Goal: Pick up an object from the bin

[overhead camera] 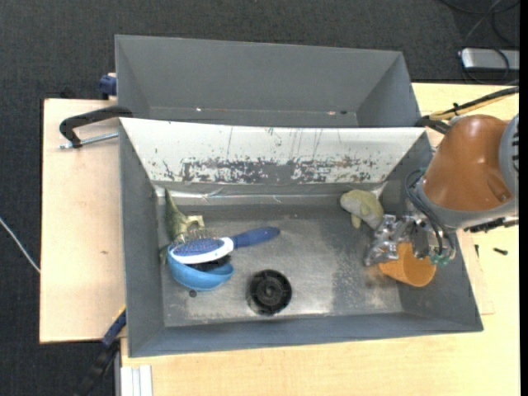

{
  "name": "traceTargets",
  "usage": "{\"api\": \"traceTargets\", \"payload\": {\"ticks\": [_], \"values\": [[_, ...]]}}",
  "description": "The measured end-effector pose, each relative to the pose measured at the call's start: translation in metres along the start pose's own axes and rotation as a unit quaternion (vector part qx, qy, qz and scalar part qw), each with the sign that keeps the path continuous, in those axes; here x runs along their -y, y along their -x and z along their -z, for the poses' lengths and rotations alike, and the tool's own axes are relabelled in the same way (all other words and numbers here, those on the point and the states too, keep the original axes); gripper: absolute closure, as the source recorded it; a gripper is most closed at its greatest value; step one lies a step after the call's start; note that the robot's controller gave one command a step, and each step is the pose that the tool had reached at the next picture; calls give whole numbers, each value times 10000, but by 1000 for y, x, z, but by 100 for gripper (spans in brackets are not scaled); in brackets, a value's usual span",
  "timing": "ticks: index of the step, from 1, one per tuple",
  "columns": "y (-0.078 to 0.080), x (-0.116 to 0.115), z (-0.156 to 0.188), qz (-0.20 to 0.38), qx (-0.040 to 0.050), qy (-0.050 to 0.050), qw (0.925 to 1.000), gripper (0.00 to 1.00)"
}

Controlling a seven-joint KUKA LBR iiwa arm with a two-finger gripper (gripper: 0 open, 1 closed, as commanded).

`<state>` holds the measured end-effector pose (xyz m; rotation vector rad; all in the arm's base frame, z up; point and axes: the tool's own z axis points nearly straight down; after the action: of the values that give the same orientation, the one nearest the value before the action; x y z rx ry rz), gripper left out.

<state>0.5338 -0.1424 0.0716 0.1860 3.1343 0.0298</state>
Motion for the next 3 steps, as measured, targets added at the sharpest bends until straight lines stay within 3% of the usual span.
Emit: {"api": "traceTargets", "payload": {"ticks": [1, 2, 3], "values": [[9, -1, 116, 233, 76, -103, 9996, 100], [7, -1, 111, 228, 27, -94, 9997, 0], [60, -56, 0, 150, 45, -91, 9998, 0]]}}
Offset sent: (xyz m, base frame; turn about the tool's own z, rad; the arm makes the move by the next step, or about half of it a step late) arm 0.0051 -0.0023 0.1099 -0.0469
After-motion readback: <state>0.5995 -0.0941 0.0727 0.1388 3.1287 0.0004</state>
